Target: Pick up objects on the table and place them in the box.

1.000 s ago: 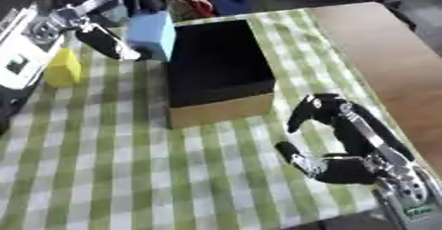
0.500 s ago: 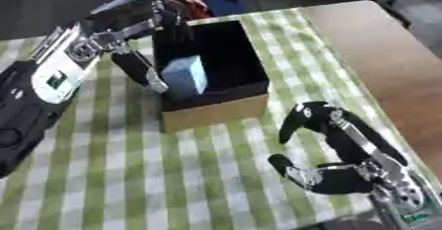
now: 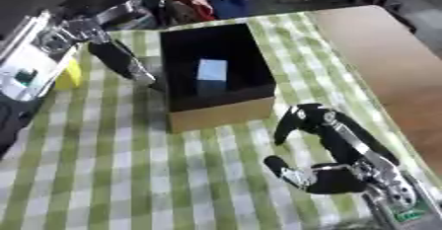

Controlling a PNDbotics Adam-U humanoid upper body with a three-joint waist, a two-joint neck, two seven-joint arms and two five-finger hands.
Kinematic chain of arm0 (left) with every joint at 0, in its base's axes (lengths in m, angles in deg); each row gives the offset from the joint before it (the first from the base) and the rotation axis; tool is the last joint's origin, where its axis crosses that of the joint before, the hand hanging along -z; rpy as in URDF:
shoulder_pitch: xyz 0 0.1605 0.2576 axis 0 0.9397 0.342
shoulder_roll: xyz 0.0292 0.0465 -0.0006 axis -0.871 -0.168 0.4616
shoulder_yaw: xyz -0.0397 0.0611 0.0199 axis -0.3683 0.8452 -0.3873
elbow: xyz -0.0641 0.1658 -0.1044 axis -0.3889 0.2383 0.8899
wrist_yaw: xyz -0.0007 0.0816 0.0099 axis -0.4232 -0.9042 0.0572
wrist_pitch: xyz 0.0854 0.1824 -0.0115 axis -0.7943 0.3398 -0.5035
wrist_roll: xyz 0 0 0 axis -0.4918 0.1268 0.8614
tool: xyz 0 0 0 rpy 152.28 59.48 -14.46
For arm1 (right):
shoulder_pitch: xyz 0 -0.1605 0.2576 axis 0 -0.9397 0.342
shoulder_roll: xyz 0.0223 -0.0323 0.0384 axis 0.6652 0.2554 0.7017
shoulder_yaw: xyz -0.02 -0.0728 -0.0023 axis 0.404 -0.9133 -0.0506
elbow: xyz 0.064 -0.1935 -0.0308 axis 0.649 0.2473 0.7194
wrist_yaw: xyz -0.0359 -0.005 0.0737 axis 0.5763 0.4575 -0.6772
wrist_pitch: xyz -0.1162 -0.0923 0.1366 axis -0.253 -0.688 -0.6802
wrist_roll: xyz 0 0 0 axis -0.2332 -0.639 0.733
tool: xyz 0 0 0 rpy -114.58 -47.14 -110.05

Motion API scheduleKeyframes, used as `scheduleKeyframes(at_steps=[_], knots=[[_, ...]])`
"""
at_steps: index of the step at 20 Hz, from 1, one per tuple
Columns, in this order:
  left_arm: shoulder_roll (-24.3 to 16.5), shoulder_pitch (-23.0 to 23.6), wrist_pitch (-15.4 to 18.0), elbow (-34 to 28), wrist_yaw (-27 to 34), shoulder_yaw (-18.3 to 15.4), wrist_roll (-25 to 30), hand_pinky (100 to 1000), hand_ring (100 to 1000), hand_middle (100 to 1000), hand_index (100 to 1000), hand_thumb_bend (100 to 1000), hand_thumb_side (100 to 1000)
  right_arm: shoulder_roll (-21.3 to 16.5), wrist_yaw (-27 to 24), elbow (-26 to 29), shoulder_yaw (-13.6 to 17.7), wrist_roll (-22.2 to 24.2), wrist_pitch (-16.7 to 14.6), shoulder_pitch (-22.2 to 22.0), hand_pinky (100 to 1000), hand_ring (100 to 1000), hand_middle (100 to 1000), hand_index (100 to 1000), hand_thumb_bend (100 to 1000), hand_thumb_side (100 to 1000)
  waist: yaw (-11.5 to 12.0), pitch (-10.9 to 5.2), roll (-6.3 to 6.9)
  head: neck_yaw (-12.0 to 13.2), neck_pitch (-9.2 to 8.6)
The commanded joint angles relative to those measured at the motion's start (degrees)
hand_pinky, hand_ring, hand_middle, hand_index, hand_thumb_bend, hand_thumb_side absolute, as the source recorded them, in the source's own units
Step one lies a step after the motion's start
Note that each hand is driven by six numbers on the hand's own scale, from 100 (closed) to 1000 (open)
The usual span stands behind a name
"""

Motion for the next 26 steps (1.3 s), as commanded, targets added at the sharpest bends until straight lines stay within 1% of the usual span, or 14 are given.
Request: scheduleKeyframes(at_steps=[1, 3, 6, 11, 12, 13, 14, 19, 21, 26], knots=[[-4.91, 0.21, -2.06, -1.15, -0.63, -2.58, -0.22, 658, 569, 558, 752, 890, 325, -1.06, 0.34, 0.31, 0.81, -0.43, -0.2, -0.05, 671, 538, 510, 570, 366, 100, 0.57, -1.2, -0.34, -0.95, 0.13], [-6.64, 1.21, -3.36, 0.88, -2.59, -4.03, -0.52, 659, 575, 567, 755, 896, 326, -1.14, 0.51, 0.24, 1.0, -0.65, -0.24, -0.36, 671, 538, 510, 570, 368, 100, 1.32, -1.25, -0.53, -1.47, 0.27], [-8.47, 2.28, -4.58, 5.3, -5.91, -6.07, -1.86, 661, 579, 575, 761, 894, 317, -1.28, 0.69, 0.18, 1.09, -0.76, -0.32, -0.53, 671, 538, 510, 570, 368, 100, 1.9, -1.24, -0.66, -1.62, 0.23], [-9.9, 2.72, -4.85, 12.86, -11.1, -8.75, -4.6, 661, 580, 577, 764, 876, 296, -1.36, 0.82, 0.19, 1.13, -0.8, -0.44, -0.59, 671, 538, 510, 570, 369, 100, 1.65, -1.13, -0.81, -1.68, -0.05], [-10.07, 2.72, -4.9, 14.27, -11.92, -9.31, -5.1, 659, 579, 574, 762, 873, 294, -1.4, 0.86, 0.2, 1.16, -0.82, -0.45, -0.6, 671, 538, 510, 570, 369, 100, 1.53, -1.09, -0.81, -1.66, -0.13], [-10.13, 2.66, -4.93, 15.56, -12.59, -9.79, -5.56, 659, 578, 573, 761, 854, 270, -1.43, 0.92, 0.21, 1.17, -0.83, -0.47, -0.61, 671, 538, 510, 570, 372, 100, 1.45, -1.05, -0.81, -1.65, -0.17], [-10.16, 2.57, -5.03, 16.88, -13.19, -10.28, -5.98, 658, 577, 572, 760, 870, 291, -1.46, 1.04, 0.25, 1.17, -0.81, -0.52, -0.61, 671, 538, 510, 570, 370, 100, 1.36, -1.02, -0.82, -1.65, -0.2], [-10.07, 2.21, -5.53, 22.79, -16.58, -12.4, -8.11, 658, 576, 560, 760, 867, 286, -1.49, 1.34, 0.4, 1.1, -0.76, -0.67, -0.4, 671, 538, 510, 570, 371, 100, 0.83, -0.78, -0.81, -1.42, -0.53], [-10.04, 2.24, -5.87, 24.92, -18.16, -13.16, -8.96, 658, 554, 562, 760, 870, 287, -1.51, 1.34, 0.41, 1.12, -0.78, -0.68, -0.38, 671, 538, 510, 570, 372, 100, 0.55, -0.62, -0.78, -1.41, -0.61], [-9.39, 1.9, -6.7, 29.0, -20.61, -14.68, -11.0, 657, 553, 562, 762, 854, 277, -1.46, 1.31, 0.43, 1.08, -0.69, -0.71, -0.23, 670, 538, 510, 570, 373, 100, 0.09, -0.08, -0.62, -1.38, -0.8]])
